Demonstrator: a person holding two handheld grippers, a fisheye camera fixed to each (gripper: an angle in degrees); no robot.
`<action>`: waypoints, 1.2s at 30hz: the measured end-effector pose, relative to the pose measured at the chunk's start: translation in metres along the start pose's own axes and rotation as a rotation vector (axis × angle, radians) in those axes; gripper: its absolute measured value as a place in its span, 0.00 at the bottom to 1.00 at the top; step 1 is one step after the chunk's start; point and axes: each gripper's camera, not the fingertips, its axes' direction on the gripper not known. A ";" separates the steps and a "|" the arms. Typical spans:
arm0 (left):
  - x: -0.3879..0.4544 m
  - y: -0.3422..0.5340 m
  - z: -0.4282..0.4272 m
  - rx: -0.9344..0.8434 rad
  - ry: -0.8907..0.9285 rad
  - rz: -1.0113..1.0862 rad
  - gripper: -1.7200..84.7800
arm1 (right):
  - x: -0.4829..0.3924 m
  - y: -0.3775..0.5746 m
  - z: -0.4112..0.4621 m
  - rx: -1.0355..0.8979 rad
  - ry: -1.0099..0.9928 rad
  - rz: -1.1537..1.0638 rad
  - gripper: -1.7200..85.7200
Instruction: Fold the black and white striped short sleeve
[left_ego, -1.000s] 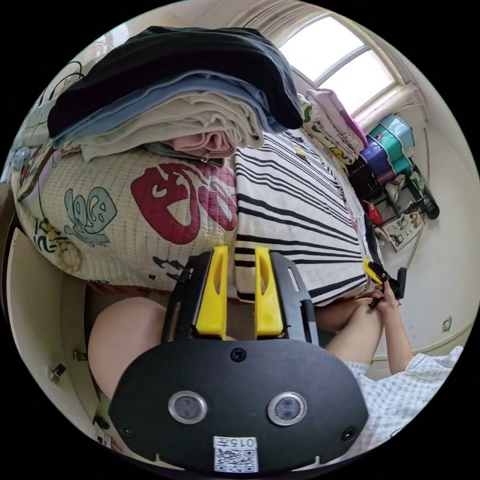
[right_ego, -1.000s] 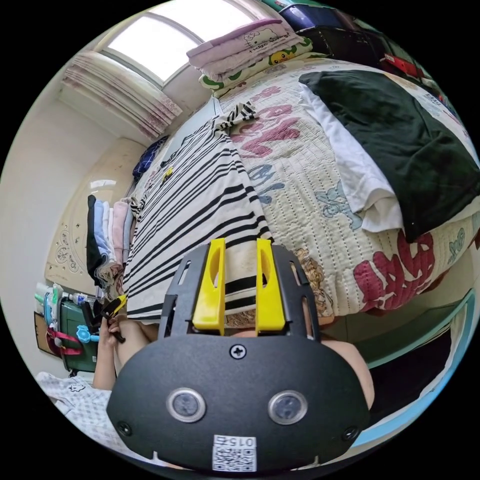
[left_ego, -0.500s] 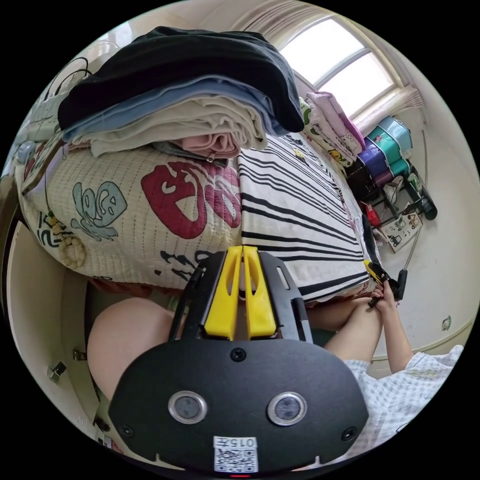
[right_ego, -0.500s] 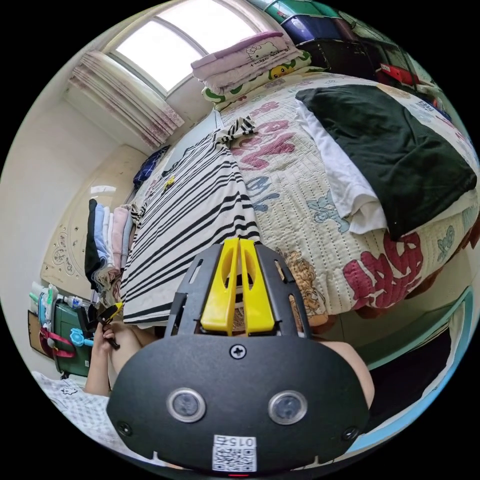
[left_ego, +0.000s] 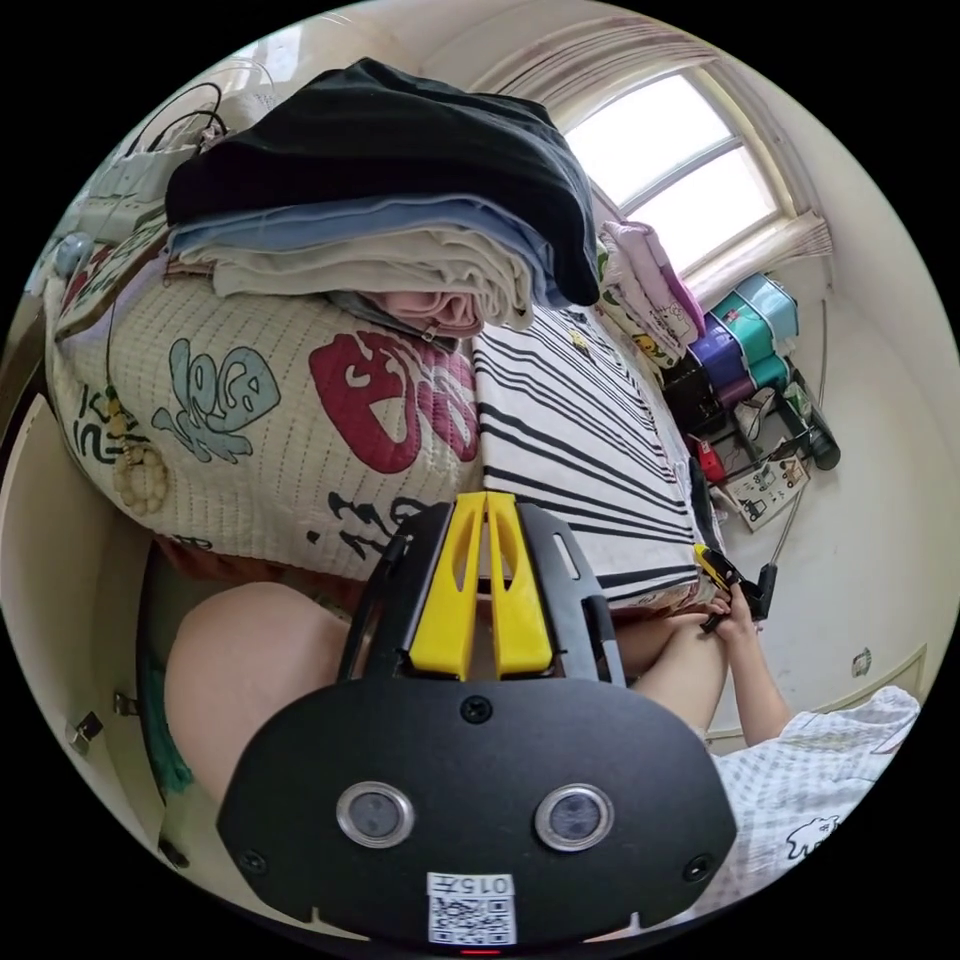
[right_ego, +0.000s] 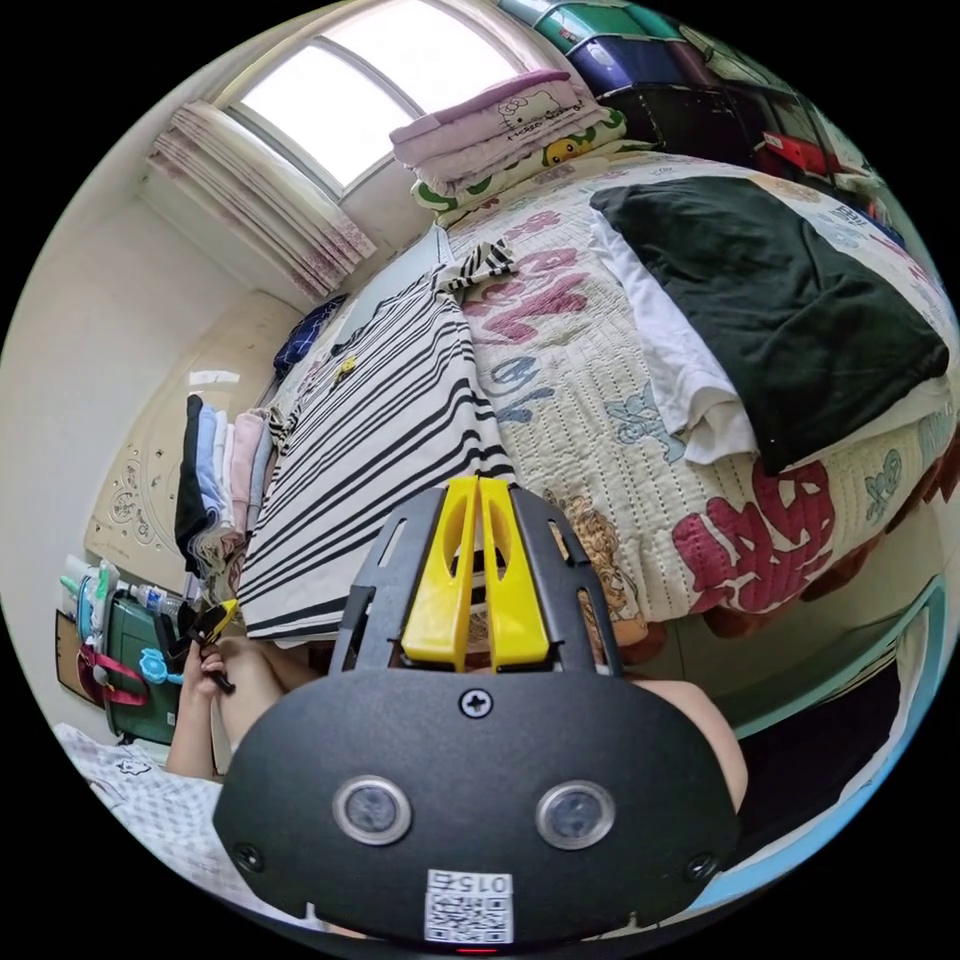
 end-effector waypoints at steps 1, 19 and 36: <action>-0.004 -0.001 0.000 0.006 -0.030 -0.040 0.02 | -0.002 0.003 0.004 -0.005 0.005 -0.005 0.02; 0.022 0.005 0.006 -0.038 -0.009 0.060 0.02 | -0.058 0.055 0.046 -0.052 0.064 -0.145 0.01; 0.042 -0.007 0.063 -0.178 -0.201 0.095 0.02 | -0.076 0.055 0.112 -0.135 0.071 -0.174 0.13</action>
